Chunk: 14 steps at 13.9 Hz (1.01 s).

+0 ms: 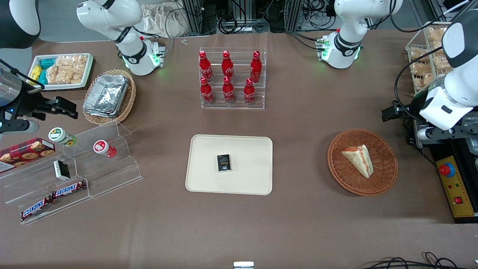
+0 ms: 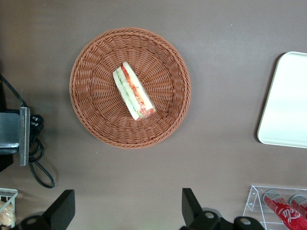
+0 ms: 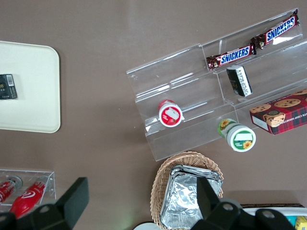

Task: Place sandwich from basket to tray
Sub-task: 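Lower the open left gripper over the sandwich in the wicker basket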

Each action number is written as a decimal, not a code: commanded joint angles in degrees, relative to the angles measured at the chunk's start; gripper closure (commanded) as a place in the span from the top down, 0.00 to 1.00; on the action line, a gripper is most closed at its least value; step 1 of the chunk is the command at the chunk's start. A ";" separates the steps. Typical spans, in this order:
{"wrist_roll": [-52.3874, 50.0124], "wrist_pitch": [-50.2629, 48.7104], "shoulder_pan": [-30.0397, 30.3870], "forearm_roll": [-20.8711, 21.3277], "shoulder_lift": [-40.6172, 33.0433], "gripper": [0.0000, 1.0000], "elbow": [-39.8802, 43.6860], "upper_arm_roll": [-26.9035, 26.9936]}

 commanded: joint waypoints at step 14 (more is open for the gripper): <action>-9.57 15.65 1.54 3.27 2.59 1.00 -16.40 2.73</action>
